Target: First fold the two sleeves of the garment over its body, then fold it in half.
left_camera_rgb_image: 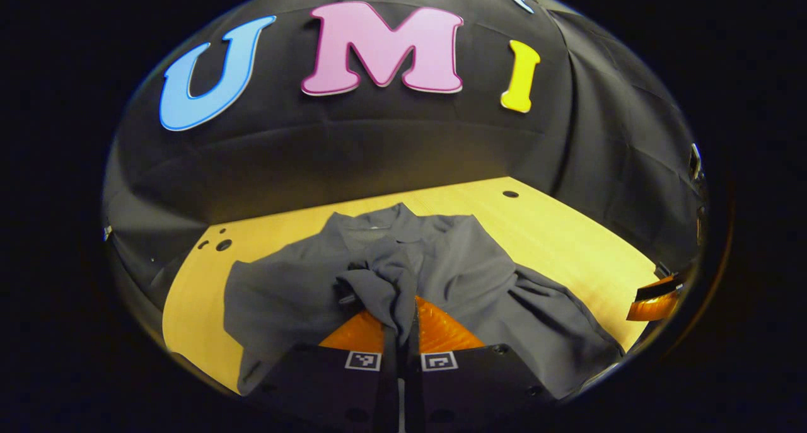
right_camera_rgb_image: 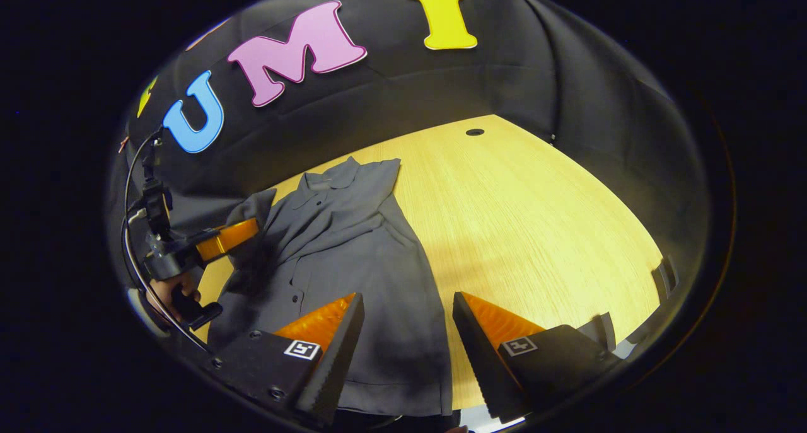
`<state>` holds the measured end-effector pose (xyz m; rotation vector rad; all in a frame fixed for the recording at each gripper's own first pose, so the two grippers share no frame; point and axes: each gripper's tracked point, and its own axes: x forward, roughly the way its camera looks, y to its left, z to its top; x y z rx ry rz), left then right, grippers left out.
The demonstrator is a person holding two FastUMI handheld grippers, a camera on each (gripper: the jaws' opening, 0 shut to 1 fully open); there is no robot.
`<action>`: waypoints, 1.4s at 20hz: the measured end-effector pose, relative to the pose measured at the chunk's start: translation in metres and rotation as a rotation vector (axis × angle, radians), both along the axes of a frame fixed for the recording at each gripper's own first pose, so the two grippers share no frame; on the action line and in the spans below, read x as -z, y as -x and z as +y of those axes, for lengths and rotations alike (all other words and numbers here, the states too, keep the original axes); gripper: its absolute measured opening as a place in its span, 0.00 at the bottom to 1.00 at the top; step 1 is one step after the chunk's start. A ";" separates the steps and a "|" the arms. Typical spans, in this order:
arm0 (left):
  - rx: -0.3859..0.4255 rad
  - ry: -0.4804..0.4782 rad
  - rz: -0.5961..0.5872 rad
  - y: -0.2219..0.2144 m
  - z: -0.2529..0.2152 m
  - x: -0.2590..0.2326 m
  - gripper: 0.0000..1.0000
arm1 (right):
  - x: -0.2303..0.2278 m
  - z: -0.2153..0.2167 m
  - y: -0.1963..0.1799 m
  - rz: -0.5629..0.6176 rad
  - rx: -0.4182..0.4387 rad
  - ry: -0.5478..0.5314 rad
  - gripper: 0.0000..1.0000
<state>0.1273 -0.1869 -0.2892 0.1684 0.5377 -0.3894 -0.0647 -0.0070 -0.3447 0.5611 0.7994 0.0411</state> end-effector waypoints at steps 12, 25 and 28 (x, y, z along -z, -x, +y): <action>0.115 -0.011 0.151 0.024 -0.035 0.063 0.40 | 0.007 -0.006 0.007 0.028 -0.004 -0.016 0.88; 0.061 0.066 0.045 0.064 0.018 -0.019 0.98 | -0.006 0.012 0.022 0.026 -0.070 0.022 0.92; 0.003 0.074 0.039 0.088 0.062 -0.036 0.98 | -0.007 0.017 0.037 0.040 -0.108 0.038 0.93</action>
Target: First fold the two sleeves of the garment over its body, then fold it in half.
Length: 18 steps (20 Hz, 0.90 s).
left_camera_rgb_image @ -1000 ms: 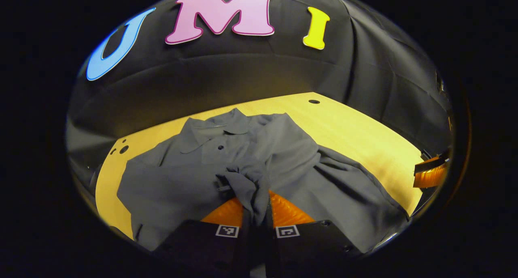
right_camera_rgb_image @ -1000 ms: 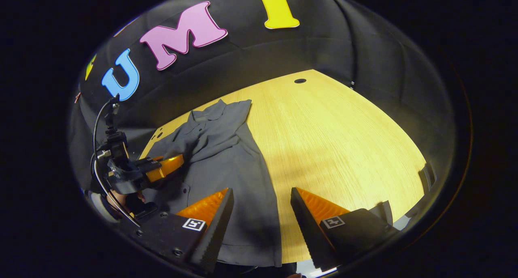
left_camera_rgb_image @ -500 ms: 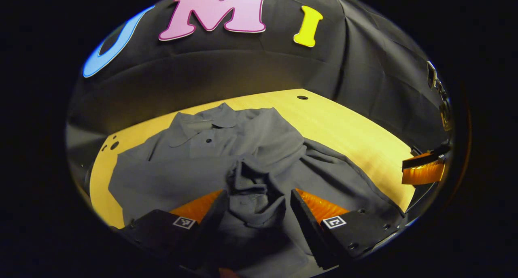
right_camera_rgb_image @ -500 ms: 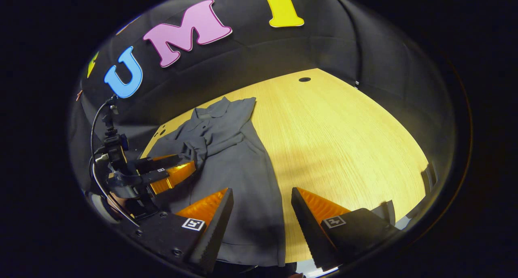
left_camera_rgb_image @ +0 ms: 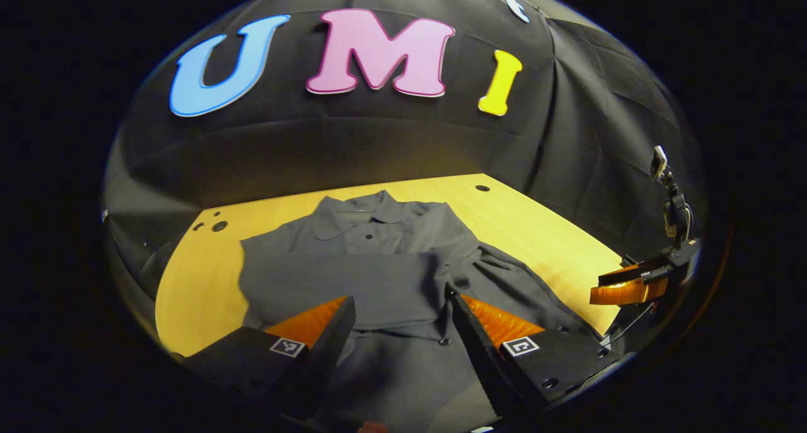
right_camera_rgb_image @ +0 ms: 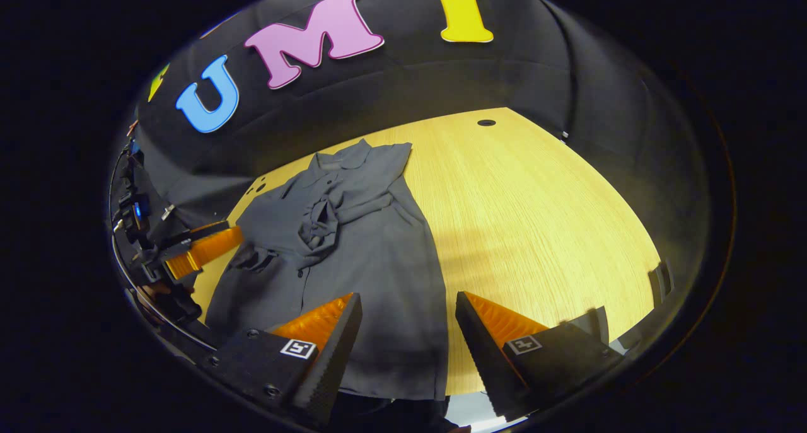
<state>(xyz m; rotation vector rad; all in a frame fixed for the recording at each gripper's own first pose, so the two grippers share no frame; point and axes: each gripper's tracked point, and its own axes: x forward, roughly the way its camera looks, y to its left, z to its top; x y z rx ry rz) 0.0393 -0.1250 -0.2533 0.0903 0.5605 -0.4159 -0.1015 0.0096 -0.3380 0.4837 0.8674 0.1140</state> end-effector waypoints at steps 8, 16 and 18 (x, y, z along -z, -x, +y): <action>-0.210 -0.070 0.126 0.081 0.124 0.030 0.99 | 0.016 0.022 0.051 0.087 -0.057 0.047 0.96; -0.244 -0.130 0.289 0.131 0.182 0.092 0.99 | 0.040 0.044 0.071 0.158 -0.087 0.108 0.96; -0.268 -0.128 0.341 0.135 0.190 0.108 0.99 | 0.047 0.047 0.074 0.173 -0.097 0.124 0.96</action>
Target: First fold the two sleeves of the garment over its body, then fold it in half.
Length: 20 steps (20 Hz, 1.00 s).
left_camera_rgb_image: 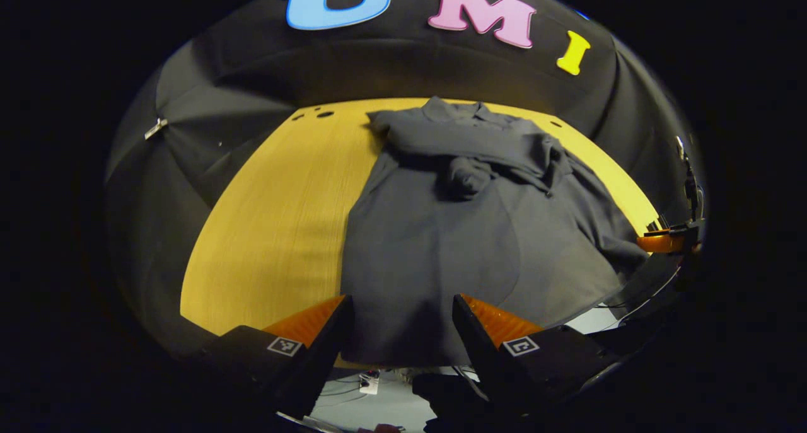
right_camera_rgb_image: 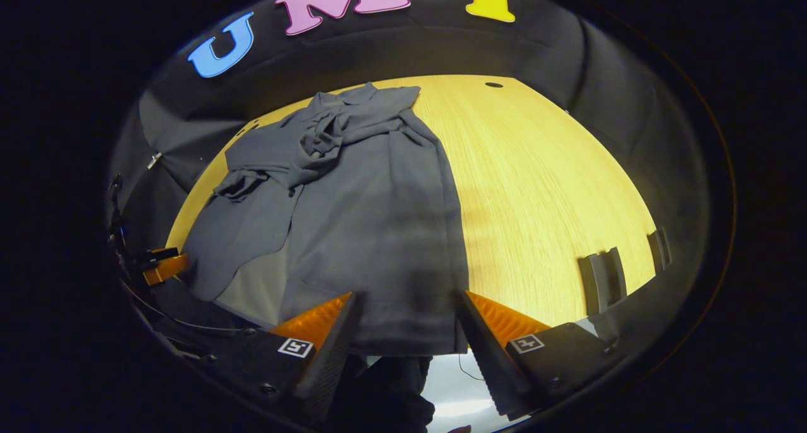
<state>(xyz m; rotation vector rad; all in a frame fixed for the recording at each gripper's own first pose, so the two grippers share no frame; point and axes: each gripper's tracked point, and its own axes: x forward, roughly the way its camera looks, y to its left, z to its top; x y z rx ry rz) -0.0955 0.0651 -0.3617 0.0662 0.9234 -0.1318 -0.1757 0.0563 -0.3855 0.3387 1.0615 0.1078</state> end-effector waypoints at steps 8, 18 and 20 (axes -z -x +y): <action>-0.004 -0.043 0.068 0.005 0.004 0.013 1.00 | 0.017 0.003 0.005 0.043 -0.071 0.117 0.92; 0.065 0.131 0.124 -0.033 -0.045 0.016 0.06 | 0.012 0.036 -0.029 0.019 -0.135 -0.009 0.06; 0.026 0.171 0.145 -0.036 -0.044 0.009 0.02 | 0.006 0.042 -0.029 0.013 -0.121 -0.086 0.05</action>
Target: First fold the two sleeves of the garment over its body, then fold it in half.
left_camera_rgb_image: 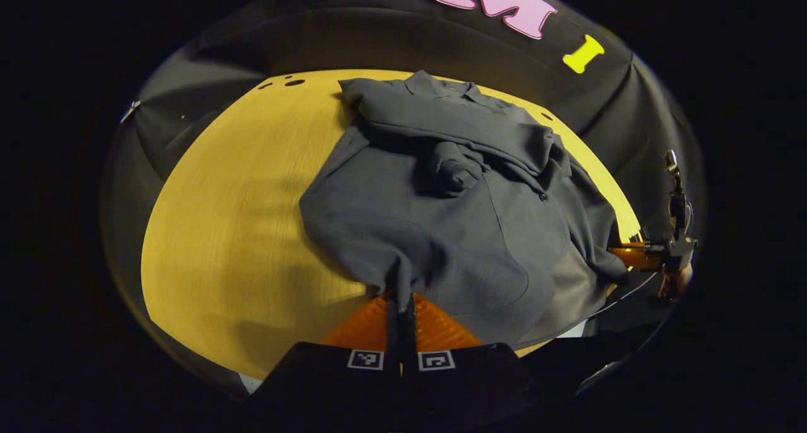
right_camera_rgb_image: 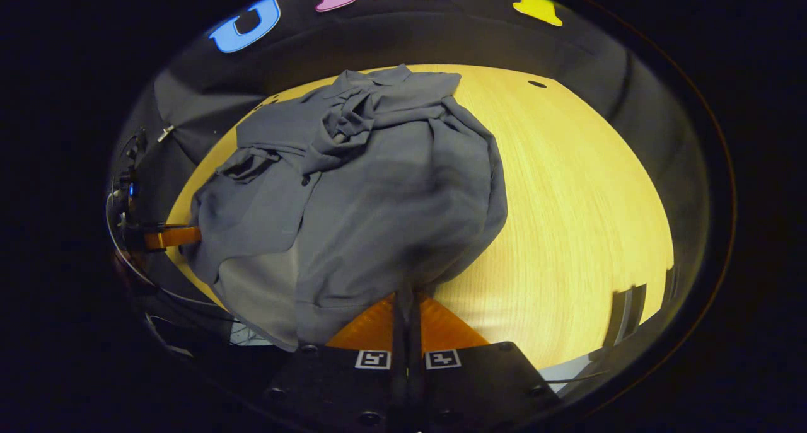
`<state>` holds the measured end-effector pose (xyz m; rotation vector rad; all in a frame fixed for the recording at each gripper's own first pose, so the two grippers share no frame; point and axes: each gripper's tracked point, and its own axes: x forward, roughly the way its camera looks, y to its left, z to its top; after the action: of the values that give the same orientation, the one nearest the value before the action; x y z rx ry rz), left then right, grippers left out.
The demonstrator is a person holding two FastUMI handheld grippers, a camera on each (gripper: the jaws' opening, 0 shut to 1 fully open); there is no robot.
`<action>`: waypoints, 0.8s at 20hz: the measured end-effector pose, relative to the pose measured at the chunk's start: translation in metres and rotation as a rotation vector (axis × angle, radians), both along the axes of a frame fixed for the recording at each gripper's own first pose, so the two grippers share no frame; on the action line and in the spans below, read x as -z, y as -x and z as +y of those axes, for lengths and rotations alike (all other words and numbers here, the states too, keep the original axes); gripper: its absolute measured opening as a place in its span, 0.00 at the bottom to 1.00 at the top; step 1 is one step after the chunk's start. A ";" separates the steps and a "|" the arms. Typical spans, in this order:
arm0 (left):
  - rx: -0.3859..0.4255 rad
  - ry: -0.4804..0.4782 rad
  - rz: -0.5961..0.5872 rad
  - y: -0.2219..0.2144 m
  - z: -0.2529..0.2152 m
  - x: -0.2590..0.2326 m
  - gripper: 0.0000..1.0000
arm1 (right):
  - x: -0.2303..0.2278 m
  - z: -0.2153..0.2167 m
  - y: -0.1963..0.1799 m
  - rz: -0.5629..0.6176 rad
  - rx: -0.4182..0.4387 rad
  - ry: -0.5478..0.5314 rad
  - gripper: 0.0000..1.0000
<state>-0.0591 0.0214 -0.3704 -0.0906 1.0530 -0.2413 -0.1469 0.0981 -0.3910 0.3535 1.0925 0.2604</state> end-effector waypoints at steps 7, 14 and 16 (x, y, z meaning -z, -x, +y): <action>-0.091 0.065 -0.067 -0.009 -0.001 -0.042 0.05 | -0.052 -0.006 -0.023 -0.096 0.171 -0.166 0.05; -0.178 0.195 -0.203 -0.046 -0.011 -0.114 0.05 | -0.116 -0.022 -0.075 -0.242 0.277 -0.248 0.05; -0.188 0.224 -0.246 -0.064 -0.013 -0.131 0.05 | -0.135 -0.027 -0.097 -0.294 0.291 -0.259 0.05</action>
<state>0.0048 0.0080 -0.2390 -0.3514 0.7644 -0.1932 -0.0497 0.0714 -0.2558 0.6768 0.7071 0.1870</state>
